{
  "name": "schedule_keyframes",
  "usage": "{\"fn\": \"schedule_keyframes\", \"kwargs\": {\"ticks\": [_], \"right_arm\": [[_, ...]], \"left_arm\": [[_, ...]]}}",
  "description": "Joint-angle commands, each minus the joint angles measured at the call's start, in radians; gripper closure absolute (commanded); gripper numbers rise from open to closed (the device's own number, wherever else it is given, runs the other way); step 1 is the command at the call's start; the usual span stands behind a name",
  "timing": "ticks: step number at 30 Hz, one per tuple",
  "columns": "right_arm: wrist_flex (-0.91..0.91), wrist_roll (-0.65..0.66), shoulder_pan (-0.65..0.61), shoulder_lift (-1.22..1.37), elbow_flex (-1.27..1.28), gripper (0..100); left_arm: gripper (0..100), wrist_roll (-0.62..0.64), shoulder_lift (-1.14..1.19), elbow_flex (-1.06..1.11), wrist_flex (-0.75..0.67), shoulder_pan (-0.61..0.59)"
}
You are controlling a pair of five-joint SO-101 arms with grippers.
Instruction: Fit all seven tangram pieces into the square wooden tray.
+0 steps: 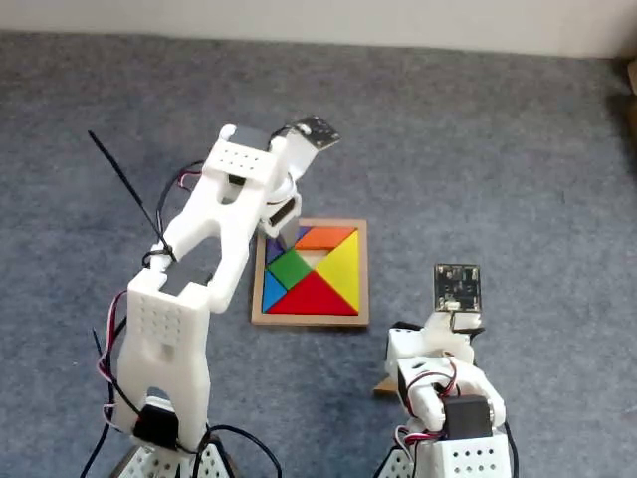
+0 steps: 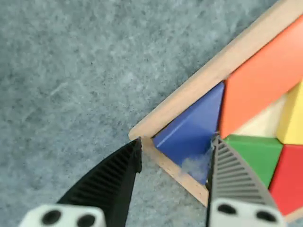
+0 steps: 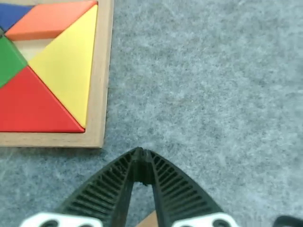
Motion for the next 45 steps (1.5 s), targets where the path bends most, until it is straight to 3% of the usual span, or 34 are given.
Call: {"fn": "schedule_keyframes", "kwargs": {"ticks": [1,9,20,26,34,45], "right_arm": [[0.001,0.008,0.012,-0.005,0.12,99.3],[0.001,0.008,0.012,-0.005,0.12,99.3],[-0.001,0.008,0.039,-0.005,0.119,99.3],[-0.038,0.008,0.09,-0.005,0.125,99.3],[-0.067,0.006,0.163,-0.005,0.119,99.3],[-0.162,0.0,0.346,-0.005,0.084,99.3]], "left_arm": [[77,0.02,-0.061,-0.051,0.023,0.028],[77,0.089,-0.231,-0.148,0.207,0.025],[77,0.095,-0.275,-0.079,0.213,0.045],[77,0.175,-0.308,-0.053,0.215,0.058],[77,0.175,-0.564,0.208,0.206,0.147],[76,0.338,-0.762,0.684,-0.129,0.42]]}}
